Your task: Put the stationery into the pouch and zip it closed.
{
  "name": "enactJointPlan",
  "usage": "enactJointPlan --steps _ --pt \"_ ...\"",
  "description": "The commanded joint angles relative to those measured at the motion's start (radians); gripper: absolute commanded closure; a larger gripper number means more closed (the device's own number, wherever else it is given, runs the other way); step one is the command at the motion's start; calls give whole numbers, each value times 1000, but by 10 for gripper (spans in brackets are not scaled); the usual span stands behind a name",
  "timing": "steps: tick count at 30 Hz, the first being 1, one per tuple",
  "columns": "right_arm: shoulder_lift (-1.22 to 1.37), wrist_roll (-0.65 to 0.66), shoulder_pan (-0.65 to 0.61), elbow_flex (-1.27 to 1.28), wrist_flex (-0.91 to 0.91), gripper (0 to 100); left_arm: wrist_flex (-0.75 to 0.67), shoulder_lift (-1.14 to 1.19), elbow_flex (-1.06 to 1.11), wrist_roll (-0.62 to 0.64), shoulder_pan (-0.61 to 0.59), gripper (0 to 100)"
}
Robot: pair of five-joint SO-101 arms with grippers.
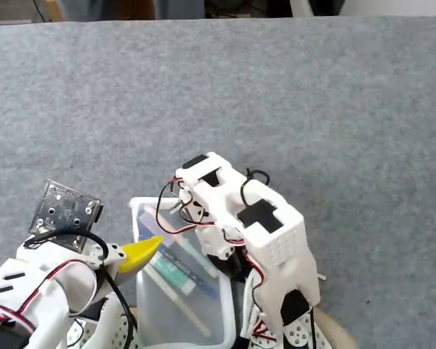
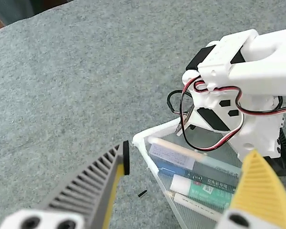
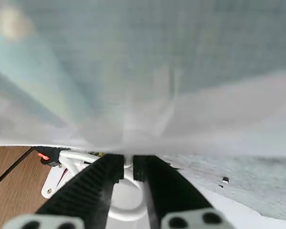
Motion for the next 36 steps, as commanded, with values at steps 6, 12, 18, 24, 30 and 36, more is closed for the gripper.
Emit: enactJointPlan --steps 6,12,18,24,30,36 --pt "-30 -48 46 -113 -14 953 -18 -5 -4 -9 -10 621" --pt "-151 -38 192 -294 -8 953 -18 -5 -4 -9 -10 621" --pt "-182 6 267 -390 0 953 -18 -5 2 -9 -10 621" --pt "-269 104 262 -344 14 881 -17 -5 2 -9 -10 621" --pt "-334 121 233 -346 12 686 -15 -5 2 -9 -10 621" --pt "-332 104 97 -348 -17 606 -14 -5 2 -9 -10 621"
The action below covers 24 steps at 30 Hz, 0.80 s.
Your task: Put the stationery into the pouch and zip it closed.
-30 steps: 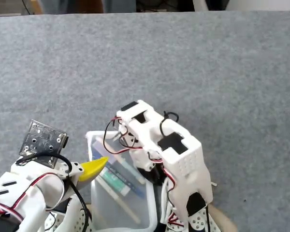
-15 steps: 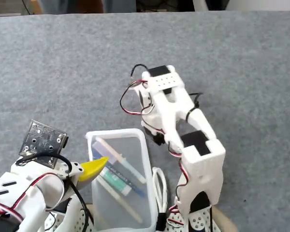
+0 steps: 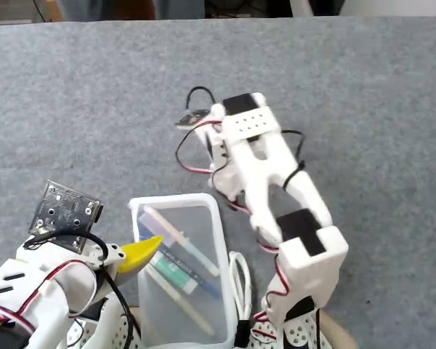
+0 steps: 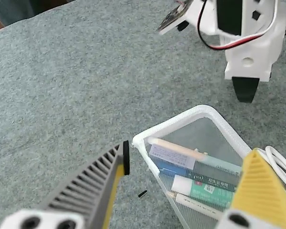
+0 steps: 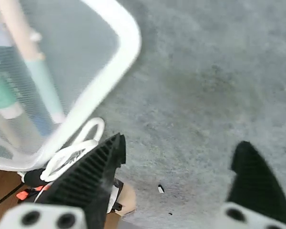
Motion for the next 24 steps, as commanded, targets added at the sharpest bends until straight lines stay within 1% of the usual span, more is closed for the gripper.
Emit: enactJointPlan --steps 1,3,6,10,12,15,20,22,24 --pt "-48 -35 -110 -7 -28 606 -14 -2 2 -9 -10 621" --pt "-45 -74 -175 2 -51 606 -14 -2 2 -9 -10 621" --pt "-10 -84 -250 10 -57 606 -12 -2 -5 -9 -10 621" --pt "56 -86 -296 8 -54 606 -11 -2 -5 -18 -10 620" --pt "76 -86 -307 8 -58 606 -11 -2 -5 -78 -19 621" --pt "102 -87 -313 12 -97 606 -12 0 -5 -158 -79 621" --pt "214 -101 -290 5 -147 606 -12 5 -5 -173 -91 621" --pt "278 -101 -239 -18 -169 622 -12 5 -5 -173 -93 621" --pt "341 -98 -157 -68 -193 655 -12 6 -5 -175 -94 621"
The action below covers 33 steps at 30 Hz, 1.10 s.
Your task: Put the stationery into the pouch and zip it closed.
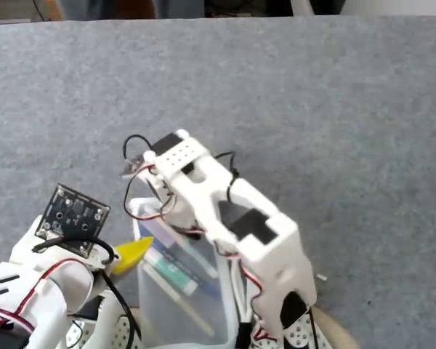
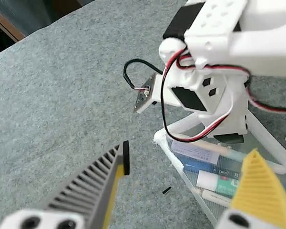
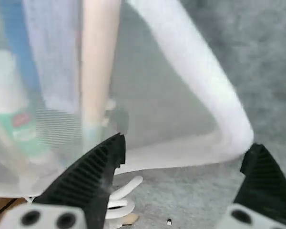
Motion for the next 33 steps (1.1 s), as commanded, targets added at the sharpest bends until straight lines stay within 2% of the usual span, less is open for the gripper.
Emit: enactJointPlan --steps 1,7,10,13,21,25,29,33 --pt "102 -9 146 -94 -43 664 -12 6 -5 -11 -13 621" --pt "275 -3 379 -392 46 655 -12 8 7 -6 -12 621" --pt "338 29 442 -544 158 655 -21 9 62 -5 -8 621" --pt "329 31 493 -590 167 655 -84 9 194 -3 -8 621" --pt "159 31 568 -596 164 653 -331 9 463 118 5 618" --pt "119 31 634 -631 158 653 -328 9 495 121 24 621" --pt "84 43 647 -605 167 652 -298 9 487 118 28 621" --pt "-42 130 542 -437 166 652 -296 9 487 115 25 620"
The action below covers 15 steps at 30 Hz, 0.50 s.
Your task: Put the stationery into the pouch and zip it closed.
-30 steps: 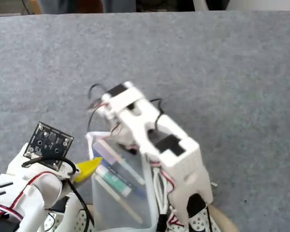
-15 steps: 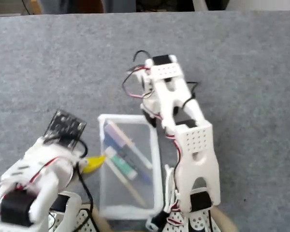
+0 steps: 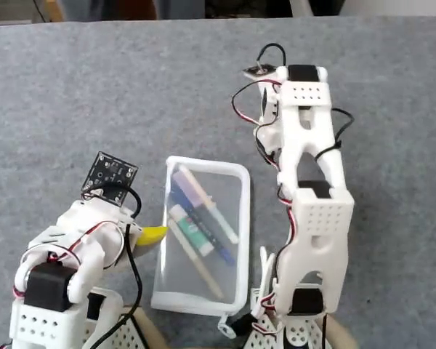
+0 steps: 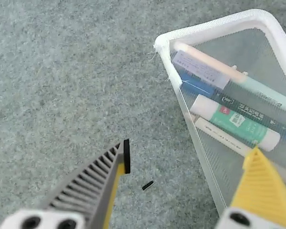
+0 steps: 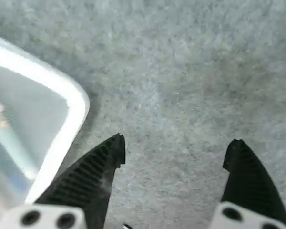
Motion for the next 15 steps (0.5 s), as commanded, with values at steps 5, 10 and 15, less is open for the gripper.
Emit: enactJointPlan --steps 5,10,15 --pt "-346 49 -287 332 -25 652 8 3 -16 8 5 621" --pt "-398 48 -407 526 -172 652 8 -3 -16 8 5 621" --pt "-289 3 -397 591 -336 652 8 -5 -16 8 5 621"
